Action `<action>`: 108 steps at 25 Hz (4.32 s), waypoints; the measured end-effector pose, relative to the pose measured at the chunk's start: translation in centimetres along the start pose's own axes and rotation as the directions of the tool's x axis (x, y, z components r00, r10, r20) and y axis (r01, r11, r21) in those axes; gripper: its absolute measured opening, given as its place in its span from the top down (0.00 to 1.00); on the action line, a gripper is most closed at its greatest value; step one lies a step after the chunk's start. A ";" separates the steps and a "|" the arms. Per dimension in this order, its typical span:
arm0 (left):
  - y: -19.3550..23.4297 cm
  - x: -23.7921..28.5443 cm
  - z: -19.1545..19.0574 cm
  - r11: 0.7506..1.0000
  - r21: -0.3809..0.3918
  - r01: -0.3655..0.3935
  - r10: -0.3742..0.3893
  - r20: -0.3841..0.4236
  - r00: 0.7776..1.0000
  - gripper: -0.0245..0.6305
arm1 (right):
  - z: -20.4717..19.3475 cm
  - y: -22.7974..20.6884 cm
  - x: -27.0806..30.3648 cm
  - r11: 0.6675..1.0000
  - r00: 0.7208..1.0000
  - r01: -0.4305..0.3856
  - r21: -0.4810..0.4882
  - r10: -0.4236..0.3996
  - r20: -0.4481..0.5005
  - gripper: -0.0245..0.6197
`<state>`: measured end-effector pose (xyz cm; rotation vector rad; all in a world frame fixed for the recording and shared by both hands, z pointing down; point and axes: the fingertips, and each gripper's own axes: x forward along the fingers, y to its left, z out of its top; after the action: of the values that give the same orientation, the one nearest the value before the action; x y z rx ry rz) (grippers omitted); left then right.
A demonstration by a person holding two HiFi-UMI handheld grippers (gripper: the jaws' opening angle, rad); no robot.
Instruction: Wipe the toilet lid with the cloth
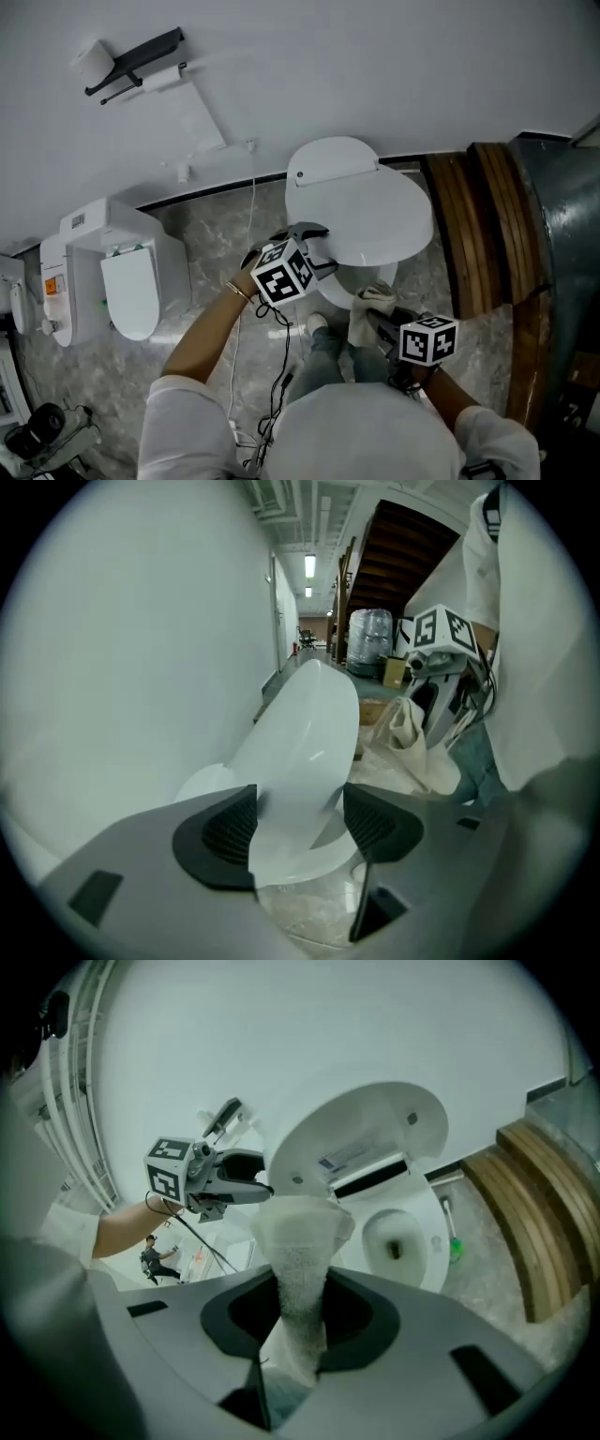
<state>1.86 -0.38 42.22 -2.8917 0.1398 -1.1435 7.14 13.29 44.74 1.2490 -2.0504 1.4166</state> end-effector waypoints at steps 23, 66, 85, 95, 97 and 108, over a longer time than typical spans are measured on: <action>-15.9 20.0 -19.7 0.982 -0.145 -0.118 0.108 -0.078 0.991 0.52 | -12.1 -9.2 7.8 0.999 0.972 0.017 0.050 -0.004 -0.235 0.80; 7.6 10.4 -29.8 0.089 -0.814 -0.574 0.598 -0.417 0.684 0.94 | 9.6 -9.0 37.7 0.987 0.983 -0.134 -0.089 0.120 -0.141 0.80; 8.1 24.0 -19.2 0.230 -0.869 -0.438 0.517 -0.272 0.812 0.94 | 15.4 -26.6 30.8 0.996 0.967 -0.093 -0.016 0.086 -0.241 0.80; 4.8 28.2 -15.9 0.317 -0.860 -0.401 0.450 -0.236 0.861 0.94 | 18.3 -37.5 24.2 0.982 0.968 0.158 -0.101 -0.174 -0.178 0.80; 4.6 27.4 -16.4 0.306 -0.862 -0.405 0.462 -0.238 0.855 0.94 | 18.5 -37.1 24.1 0.975 0.967 0.194 -0.110 -0.209 -0.146 0.80; 1.2 16.0 -27.2 0.049 -0.871 -0.488 0.525 -0.393 0.755 0.94 | 6.7 -15.3 32.9 0.958 0.928 -0.214 -0.188 0.140 -0.345 0.80</action>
<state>-5.20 -2.89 72.89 -2.9406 2.5213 -0.9629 2.73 -9.50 73.43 0.6952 -2.0556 1.3199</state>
